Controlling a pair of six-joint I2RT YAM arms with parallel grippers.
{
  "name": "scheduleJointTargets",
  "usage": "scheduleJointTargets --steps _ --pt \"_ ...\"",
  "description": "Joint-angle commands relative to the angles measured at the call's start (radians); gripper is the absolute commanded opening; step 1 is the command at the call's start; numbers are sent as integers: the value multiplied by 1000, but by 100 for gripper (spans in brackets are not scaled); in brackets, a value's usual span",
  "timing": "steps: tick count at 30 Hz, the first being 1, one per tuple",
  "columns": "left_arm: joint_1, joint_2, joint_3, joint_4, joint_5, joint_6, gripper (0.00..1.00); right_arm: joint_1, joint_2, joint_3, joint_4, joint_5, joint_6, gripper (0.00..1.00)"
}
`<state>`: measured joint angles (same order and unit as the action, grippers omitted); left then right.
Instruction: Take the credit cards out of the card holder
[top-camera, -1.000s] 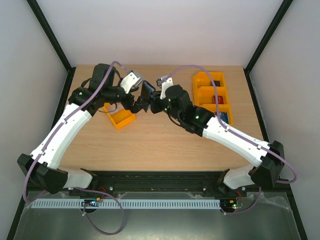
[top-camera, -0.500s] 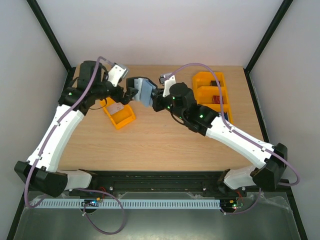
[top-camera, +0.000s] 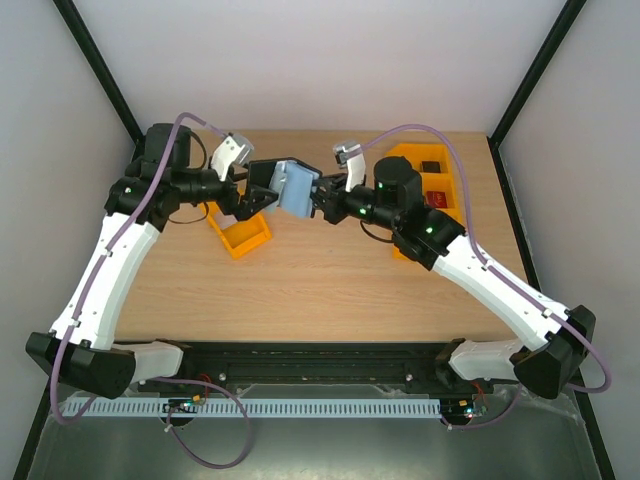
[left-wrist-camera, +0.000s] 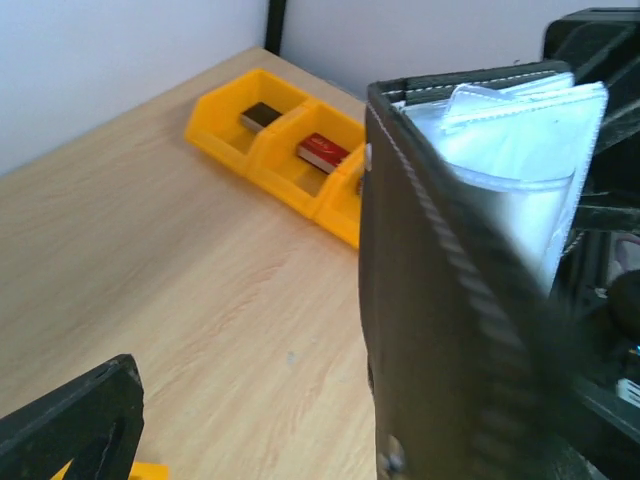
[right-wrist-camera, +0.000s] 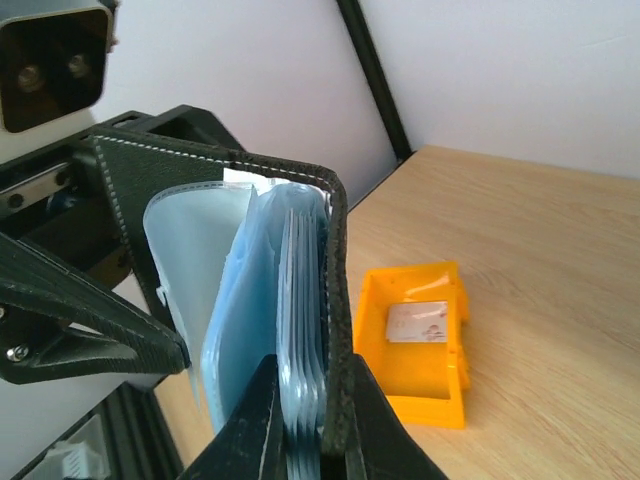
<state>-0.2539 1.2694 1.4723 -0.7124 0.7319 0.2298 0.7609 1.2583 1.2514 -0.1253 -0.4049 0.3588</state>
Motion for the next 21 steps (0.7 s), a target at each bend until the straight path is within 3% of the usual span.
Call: scheduleJointTargets --steps 1,6,18,21 --pt "10 -22 7 -44 163 34 99 -5 -19 0 70 -126 -9 2" --pt "7 -16 -42 25 178 -35 99 -5 24 -11 150 -231 55 2" --pt "-26 -2 -104 110 106 -99 99 28 107 -14 245 -257 135 2" --pt "-27 -4 -111 112 66 -94 83 29 91 -25 276 -290 137 2"
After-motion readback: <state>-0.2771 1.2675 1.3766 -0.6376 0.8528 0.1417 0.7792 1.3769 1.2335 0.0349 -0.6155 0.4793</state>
